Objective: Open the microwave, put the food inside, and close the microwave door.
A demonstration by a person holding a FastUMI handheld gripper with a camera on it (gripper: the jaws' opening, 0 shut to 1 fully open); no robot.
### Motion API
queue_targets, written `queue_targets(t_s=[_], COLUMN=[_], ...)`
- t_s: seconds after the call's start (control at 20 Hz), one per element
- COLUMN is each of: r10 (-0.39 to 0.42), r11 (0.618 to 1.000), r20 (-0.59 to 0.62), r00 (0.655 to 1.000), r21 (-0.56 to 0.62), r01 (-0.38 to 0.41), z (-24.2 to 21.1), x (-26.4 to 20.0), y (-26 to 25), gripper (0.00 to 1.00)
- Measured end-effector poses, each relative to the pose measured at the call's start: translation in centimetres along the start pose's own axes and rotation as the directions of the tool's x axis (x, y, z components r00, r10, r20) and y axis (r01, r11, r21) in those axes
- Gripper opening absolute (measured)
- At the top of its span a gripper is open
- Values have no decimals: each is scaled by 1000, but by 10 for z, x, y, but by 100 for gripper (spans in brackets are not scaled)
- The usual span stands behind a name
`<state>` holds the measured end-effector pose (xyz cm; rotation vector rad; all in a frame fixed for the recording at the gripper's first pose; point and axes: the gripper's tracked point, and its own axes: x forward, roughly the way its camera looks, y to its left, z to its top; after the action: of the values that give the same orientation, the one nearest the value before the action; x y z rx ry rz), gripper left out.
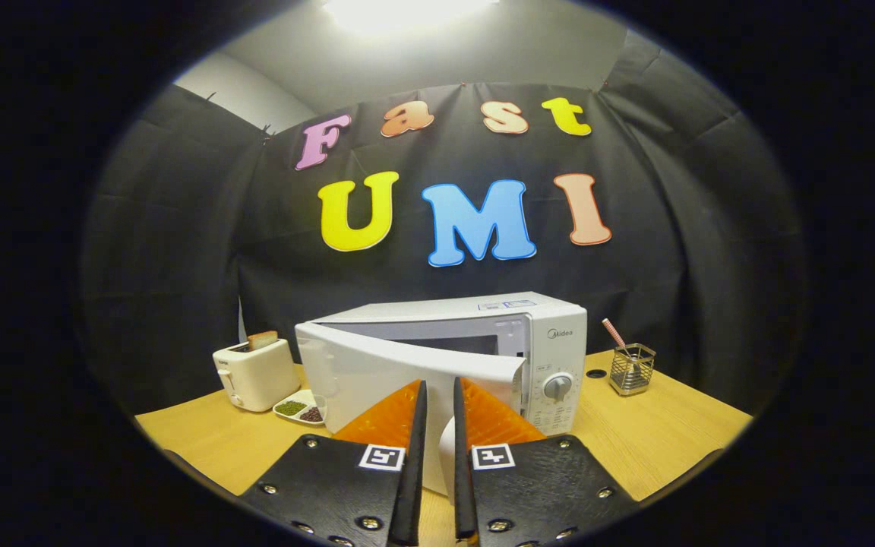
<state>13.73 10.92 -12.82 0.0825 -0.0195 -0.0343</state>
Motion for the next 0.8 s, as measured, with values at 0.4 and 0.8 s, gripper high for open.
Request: queue_targets(t_s=[0.4, 0.8], r10=[-36, -38], r11=[998, 998], r20=[-26, -36], r00=[999, 999], r21=[41, 40], r01=[37, 39], z=[4, 7], x=[50, 95], y=[-31, -47], gripper=[18, 18])
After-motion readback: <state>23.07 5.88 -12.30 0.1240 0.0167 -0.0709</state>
